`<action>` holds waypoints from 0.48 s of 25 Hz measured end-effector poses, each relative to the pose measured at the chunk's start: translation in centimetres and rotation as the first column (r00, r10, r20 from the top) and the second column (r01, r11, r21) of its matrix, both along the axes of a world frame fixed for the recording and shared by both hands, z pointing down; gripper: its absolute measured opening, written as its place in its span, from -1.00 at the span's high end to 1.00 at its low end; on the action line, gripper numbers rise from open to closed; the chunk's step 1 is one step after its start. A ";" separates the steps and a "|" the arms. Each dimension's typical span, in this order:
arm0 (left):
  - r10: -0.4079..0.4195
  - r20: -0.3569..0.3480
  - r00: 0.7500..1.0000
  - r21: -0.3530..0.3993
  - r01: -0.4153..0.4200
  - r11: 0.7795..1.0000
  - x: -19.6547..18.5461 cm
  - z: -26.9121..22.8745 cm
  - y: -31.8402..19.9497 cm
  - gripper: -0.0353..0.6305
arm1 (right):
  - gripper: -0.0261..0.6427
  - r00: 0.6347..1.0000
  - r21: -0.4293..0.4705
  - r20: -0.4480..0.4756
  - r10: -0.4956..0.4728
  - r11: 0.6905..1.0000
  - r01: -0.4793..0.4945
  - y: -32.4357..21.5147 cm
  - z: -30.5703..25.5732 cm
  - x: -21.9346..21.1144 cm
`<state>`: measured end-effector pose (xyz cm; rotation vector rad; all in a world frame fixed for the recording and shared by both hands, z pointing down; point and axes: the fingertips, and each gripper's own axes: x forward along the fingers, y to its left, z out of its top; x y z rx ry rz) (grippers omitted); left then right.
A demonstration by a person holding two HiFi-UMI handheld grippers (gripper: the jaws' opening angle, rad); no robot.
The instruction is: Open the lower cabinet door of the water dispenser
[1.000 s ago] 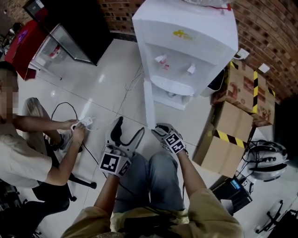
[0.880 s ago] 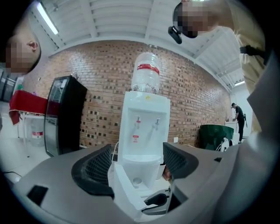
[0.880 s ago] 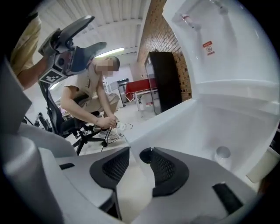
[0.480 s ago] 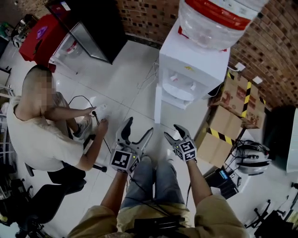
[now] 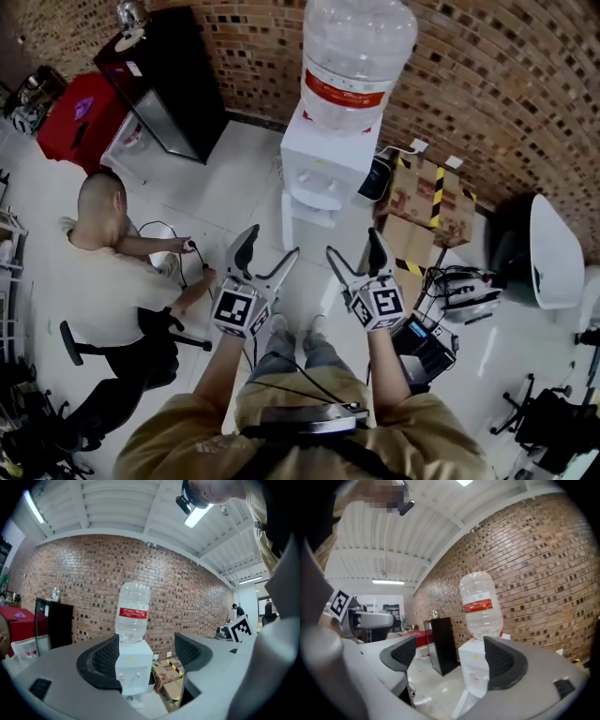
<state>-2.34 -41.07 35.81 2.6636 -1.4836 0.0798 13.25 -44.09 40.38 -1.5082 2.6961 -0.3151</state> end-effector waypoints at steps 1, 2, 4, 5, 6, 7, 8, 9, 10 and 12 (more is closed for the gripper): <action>0.009 0.003 1.000 0.025 -0.009 1.000 0.6 -1.5 0.5 -0.15 | -0.65 1.000 0.019 0.014 -0.001 1.000 0.000 0.6 -2.1 0.4; 0.018 0.010 1.000 0.048 -0.018 0.999 1.1 -2.9 1.0 -0.15 | -0.71 1.000 0.043 0.015 0.008 0.999 -0.008 1.3 -4.1 1.0; 0.021 0.031 0.999 0.084 -0.024 0.996 2.0 -5.1 2.1 -0.16 | -0.71 0.999 0.112 0.003 0.054 0.992 -0.054 2.5 -7.8 2.5; 0.016 0.036 0.999 0.101 -0.020 0.995 2.2 -6.0 2.5 -0.16 | -0.71 0.996 0.149 0.001 0.088 0.985 -0.087 3.1 -9.5 3.4; 0.006 0.036 0.999 0.117 -0.011 0.993 2.2 -6.7 2.8 -0.16 | -0.71 0.992 0.184 0.002 0.126 0.975 -0.124 3.7 -11.0 4.2; -0.008 0.032 0.999 0.131 0.003 0.991 2.2 -7.2 3.1 -0.16 | -0.71 0.986 0.212 0.001 0.166 0.964 -0.162 4.2 -12.2 5.1; -0.025 0.026 0.999 0.139 0.021 0.990 2.0 -7.6 3.4 -0.16 | -0.71 0.978 0.233 -0.003 0.207 0.952 -0.201 4.7 -13.1 5.8; -0.045 0.022 0.999 0.139 0.041 0.989 1.8 -7.7 3.5 -0.16 | -0.70 0.968 0.246 -0.006 0.250 0.939 -0.241 5.2 -13.6 6.6; -0.063 0.020 0.998 0.131 0.060 0.990 1.6 -7.5 3.6 -0.16 | -0.70 0.956 0.252 -0.008 0.295 0.925 -0.283 5.7 -14.0 7.4; -0.091 0.032 0.995 0.124 0.087 0.989 1.4 -7.0 3.8 -0.16 | -0.62 0.931 0.248 0.000 0.365 0.902 -0.354 6.7 -14.4 8.8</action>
